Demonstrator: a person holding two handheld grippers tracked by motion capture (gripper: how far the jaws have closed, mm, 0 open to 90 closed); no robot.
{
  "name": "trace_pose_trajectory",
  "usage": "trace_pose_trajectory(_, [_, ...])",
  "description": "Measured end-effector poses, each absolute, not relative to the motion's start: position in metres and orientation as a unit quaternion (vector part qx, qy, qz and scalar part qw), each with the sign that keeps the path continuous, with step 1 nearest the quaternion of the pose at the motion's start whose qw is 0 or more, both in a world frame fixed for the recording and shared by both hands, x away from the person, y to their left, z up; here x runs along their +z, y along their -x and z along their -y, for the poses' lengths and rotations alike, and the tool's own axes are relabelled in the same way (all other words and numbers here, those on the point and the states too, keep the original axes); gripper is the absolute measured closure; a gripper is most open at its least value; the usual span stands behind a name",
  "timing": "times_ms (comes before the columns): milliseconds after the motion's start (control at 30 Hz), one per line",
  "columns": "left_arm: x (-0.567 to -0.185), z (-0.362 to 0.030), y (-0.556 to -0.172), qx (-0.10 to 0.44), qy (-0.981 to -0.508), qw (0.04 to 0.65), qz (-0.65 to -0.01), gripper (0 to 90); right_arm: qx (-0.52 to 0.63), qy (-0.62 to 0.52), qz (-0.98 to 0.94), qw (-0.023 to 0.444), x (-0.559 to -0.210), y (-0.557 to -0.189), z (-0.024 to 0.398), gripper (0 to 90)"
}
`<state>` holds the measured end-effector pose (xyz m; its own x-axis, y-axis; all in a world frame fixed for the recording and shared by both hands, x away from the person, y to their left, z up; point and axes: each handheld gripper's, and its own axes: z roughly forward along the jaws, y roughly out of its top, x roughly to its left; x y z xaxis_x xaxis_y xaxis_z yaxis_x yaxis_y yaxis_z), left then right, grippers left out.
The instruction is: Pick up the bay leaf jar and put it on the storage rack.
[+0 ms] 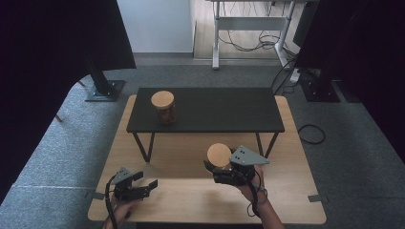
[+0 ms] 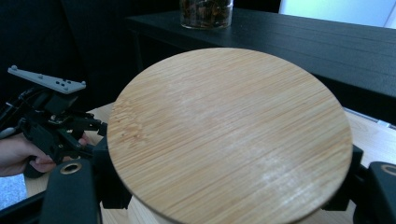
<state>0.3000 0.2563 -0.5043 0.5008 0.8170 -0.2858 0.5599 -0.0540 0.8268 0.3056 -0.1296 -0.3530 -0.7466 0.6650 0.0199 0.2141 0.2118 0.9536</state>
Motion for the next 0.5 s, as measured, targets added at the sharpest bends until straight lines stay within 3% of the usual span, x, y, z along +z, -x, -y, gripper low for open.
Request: trace_pose_trajectory(500, [-0.504, -0.256, -0.300, 0.132, -0.716, 0.488, -0.481, 14.7, 0.563, -0.279, -0.750, 0.207, -0.333, -0.308, 0.126, 24.8])
